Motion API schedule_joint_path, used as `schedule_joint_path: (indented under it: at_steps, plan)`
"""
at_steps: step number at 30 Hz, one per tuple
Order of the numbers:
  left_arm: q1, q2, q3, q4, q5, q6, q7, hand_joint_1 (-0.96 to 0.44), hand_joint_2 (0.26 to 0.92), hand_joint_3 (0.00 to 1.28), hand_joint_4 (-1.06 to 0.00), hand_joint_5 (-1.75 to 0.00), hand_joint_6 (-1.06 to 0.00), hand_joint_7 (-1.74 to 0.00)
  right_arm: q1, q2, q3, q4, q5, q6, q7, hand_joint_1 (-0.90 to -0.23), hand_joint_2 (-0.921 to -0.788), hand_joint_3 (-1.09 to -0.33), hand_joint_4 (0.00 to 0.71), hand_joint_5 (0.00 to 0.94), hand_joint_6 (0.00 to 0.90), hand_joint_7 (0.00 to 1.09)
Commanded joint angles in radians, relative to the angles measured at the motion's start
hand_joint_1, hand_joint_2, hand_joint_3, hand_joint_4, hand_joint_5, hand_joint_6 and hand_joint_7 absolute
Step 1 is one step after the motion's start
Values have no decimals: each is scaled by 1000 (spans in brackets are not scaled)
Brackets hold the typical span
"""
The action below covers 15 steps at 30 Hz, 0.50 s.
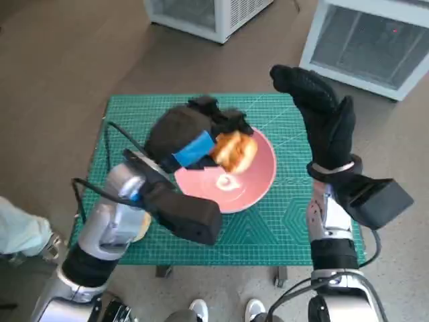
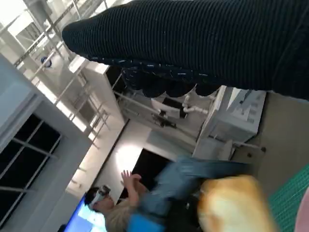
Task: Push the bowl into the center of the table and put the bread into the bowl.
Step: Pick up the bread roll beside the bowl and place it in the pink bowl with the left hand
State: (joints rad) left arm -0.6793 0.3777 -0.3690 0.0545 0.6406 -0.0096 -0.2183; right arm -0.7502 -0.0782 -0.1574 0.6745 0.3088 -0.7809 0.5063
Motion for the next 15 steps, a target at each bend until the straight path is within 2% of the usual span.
schedule_joint_path:
  at_steps: [1, 7, 9, 11, 12, 13, 14, 15]
  plan:
    - [-33, -25, -24, 101, 15, -37, 22, 2, 902, 13, -824, -1030, -692, -1084, 30, -2, -2, 10, 4, 10, 11, -682, -921, -763, 222, 1, 62, 499]
    - [-52, -56, -41, 213, 22, -53, 31, 2, 911, 12, -801, -1066, -682, -1084, 36, -2, -2, 4, 5, 15, 7, -687, -921, -759, 222, 1, 65, 497]
    - [-55, -66, -41, 242, 11, -46, 15, 2, 916, 52, -757, -1136, -615, -1126, 39, -1, -1, -1, 4, 17, 5, -687, -921, -758, 222, 1, 65, 496]
    - [-50, -73, -35, 249, -9, -24, -21, 2, 919, 151, -660, -1224, -476, -1277, 41, 0, 0, -6, 4, 19, 2, -688, -921, -758, 222, 1, 66, 495]
    - [-46, -75, -31, 246, -19, -11, -41, 32, 882, 162, -489, -892, -366, -987, 42, 1, 0, -9, 3, 21, 1, -688, -921, -758, 222, 0, 66, 495]
    - [-38, -75, -26, 233, -33, 16, -79, 41, 873, 158, -450, -732, -352, -836, 43, 1, 0, -13, 3, 24, 0, -688, -921, -758, 222, 0, 66, 495]
    - [-33, -75, -23, 223, -43, 35, -106, 41, 846, 134, -325, -468, -299, -569, 45, 1, 1, -17, 3, 26, -2, -688, -921, -757, 222, 0, 66, 494]
    - [-30, -73, -20, 210, -55, 55, -136, 41, 832, 112, -245, -300, -272, -383, 47, 1, 1, -21, 4, 29, -3, -688, -921, -757, 221, 0, 67, 494]
